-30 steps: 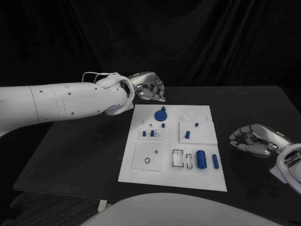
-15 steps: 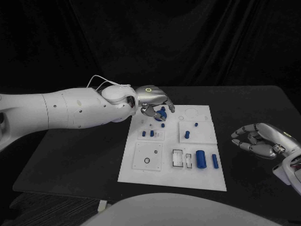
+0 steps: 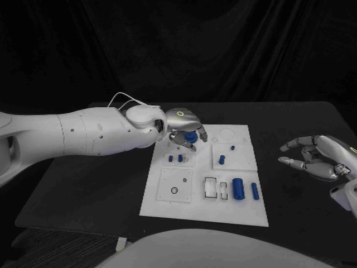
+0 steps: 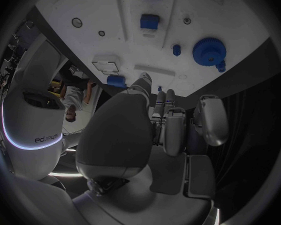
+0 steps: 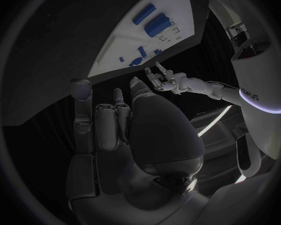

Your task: Assemble the parts on the task board

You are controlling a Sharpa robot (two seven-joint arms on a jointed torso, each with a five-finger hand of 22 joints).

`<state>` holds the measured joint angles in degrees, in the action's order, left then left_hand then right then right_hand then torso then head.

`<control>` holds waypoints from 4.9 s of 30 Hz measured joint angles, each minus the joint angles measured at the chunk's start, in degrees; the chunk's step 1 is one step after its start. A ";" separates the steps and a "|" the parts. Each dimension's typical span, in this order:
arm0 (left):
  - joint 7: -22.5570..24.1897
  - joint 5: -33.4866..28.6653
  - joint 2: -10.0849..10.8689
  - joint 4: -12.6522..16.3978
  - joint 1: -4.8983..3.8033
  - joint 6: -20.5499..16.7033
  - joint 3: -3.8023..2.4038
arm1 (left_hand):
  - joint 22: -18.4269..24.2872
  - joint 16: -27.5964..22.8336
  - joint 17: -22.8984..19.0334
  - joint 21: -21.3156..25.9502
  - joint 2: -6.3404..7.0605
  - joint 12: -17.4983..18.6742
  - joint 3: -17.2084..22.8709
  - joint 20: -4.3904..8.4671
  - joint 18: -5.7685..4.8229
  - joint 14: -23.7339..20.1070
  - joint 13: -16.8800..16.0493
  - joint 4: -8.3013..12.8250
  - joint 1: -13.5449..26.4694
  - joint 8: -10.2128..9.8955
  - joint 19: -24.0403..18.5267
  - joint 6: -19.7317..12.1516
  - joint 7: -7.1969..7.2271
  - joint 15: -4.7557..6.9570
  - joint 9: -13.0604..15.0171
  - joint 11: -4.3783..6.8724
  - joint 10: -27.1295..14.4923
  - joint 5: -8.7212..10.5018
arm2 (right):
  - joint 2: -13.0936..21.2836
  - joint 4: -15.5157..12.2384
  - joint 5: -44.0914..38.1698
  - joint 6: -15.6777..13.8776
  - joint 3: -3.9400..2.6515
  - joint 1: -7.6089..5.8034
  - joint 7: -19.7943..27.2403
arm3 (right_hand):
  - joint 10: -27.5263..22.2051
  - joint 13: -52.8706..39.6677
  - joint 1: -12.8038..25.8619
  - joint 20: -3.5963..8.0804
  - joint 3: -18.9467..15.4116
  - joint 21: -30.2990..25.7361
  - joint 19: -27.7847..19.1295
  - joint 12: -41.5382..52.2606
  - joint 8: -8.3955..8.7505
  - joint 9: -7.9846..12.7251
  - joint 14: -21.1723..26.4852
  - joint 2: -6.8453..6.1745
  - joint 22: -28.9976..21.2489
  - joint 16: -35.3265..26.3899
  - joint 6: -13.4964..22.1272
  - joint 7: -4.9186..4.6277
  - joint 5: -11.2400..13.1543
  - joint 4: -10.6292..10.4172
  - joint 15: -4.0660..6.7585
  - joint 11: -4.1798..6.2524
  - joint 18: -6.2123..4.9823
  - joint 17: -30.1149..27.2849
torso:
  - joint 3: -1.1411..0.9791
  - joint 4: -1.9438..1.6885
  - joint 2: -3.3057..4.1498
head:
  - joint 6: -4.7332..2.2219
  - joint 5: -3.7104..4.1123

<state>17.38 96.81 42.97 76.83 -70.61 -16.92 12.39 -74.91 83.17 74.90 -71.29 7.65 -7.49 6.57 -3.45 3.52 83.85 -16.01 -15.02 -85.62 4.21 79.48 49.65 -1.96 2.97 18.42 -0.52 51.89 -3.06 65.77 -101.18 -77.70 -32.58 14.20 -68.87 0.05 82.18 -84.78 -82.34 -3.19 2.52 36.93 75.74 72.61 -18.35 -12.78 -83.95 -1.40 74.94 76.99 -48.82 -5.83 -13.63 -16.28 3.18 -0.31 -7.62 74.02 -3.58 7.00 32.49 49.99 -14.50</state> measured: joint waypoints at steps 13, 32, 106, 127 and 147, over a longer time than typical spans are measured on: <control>-2.51 0.52 -1.63 -1.61 1.11 1.42 0.00 | 0.00 -0.57 0.00 3.06 -0.88 -10.30 0.42 -1.10 -0.01 -1.45 -9.14 3.10 -0.26 -0.38 -1.59 -0.21 1.45 -1.04 -3.06 -1.94 1.48 -3.28 | -0.49 0.47 -1.65 -0.27 0.01 -0.06 0.01 | 0.00 0.43 -1.47 0.00 0.02 -1.00 0.00 0.03 0.00 0.16 0.01 0.12 -0.01 -0.45 0.01 -0.01 -5.11 0.34 -0.01 0.00 0.01 -0.38 | 0.01 0.02 -0.02 | 0.00 -0.05; -5.47 0.67 -4.78 -6.95 2.95 2.96 -0.02 | 0.00 -0.20 0.00 2.61 -0.88 -12.42 2.16 -1.24 0.00 -1.45 -11.47 4.51 -0.27 0.97 -1.20 3.00 -0.07 -1.04 -2.71 -2.06 0.98 -7.21 | -0.58 0.55 -1.92 -0.04 0.01 -0.04 0.19 | -0.10 -0.40 -1.87 0.00 0.19 -1.33 0.00 -0.44 0.00 0.28 0.03 0.90 -0.02 -0.67 0.01 -0.01 -8.07 0.16 -0.04 -0.11 0.02 -0.38 | 0.02 0.03 -0.02 | 0.00 -0.08; -3.32 0.76 4.64 0.30 -1.69 -3.94 -0.04 | 0.00 -0.42 -1.70 0.65 -1.24 1.13 11.39 -0.52 -0.01 -0.31 1.97 6.31 -0.70 1.61 0.92 13.83 -2.13 -0.31 -1.67 -0.37 17.21 -0.10 | -1.29 1.66 -0.61 3.48 0.01 1.01 0.04 | -0.61 -1.08 -2.49 0.00 0.81 -2.44 0.01 -1.35 0.00 0.37 0.13 1.64 -0.02 -1.11 -0.41 -0.01 -10.95 0.16 -0.36 -0.63 0.03 -0.70 | -0.12 -0.02 -0.09 | 0.01 -0.68; -3.50 0.77 2.54 -2.84 3.49 -3.27 -0.01 | 0.00 -0.64 -1.96 0.85 -0.66 1.79 11.58 -0.52 0.00 -0.31 2.38 6.18 -0.84 1.39 0.92 13.82 -2.13 -0.31 -1.75 -0.50 17.49 -0.56 | -1.41 1.77 -0.16 3.71 0.02 1.38 0.08 | -0.71 -1.35 -2.46 0.00 0.81 -3.05 0.01 -1.57 0.00 0.37 -0.10 1.61 -0.03 -1.33 -0.41 -0.01 -10.95 0.17 -0.32 -0.73 0.03 -0.91 | -0.01 -0.01 -0.01 | 0.01 -0.96; -6.37 0.78 2.39 -3.06 4.68 -3.47 -0.02 | 0.00 -0.91 -2.64 2.33 -0.34 2.24 11.71 -0.33 0.00 -0.53 2.70 6.32 -1.15 1.17 0.30 13.82 -2.13 -0.53 -1.81 -0.76 17.73 -1.15 | -1.35 1.74 -0.08 3.75 0.02 1.40 0.11 | -0.81 -1.38 -2.38 0.00 0.97 -3.05 0.01 -1.53 0.00 0.41 -0.09 1.53 -0.04 -1.33 -0.41 -0.01 -10.95 0.00 -0.33 -0.83 0.03 -0.91 | -0.05 0.04 -0.13 | 0.01 -0.88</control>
<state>11.01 97.59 45.36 73.77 -65.93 -20.39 12.37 -74.90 82.26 72.27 -68.96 7.32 -5.25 18.29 -3.78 3.52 83.32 -13.31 -8.69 -86.78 5.37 79.77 63.47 -4.09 2.44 16.61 -1.28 69.62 -4.21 64.43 -99.45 -77.79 -28.83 14.22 -67.47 0.16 81.37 -86.17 -84.72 -3.19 3.49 33.88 75.75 71.07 -18.35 -12.36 -84.04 0.13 74.90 75.65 -49.23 -5.84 -24.58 -16.28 2.84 -1.14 -7.59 73.12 -3.63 7.04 32.35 50.00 -15.39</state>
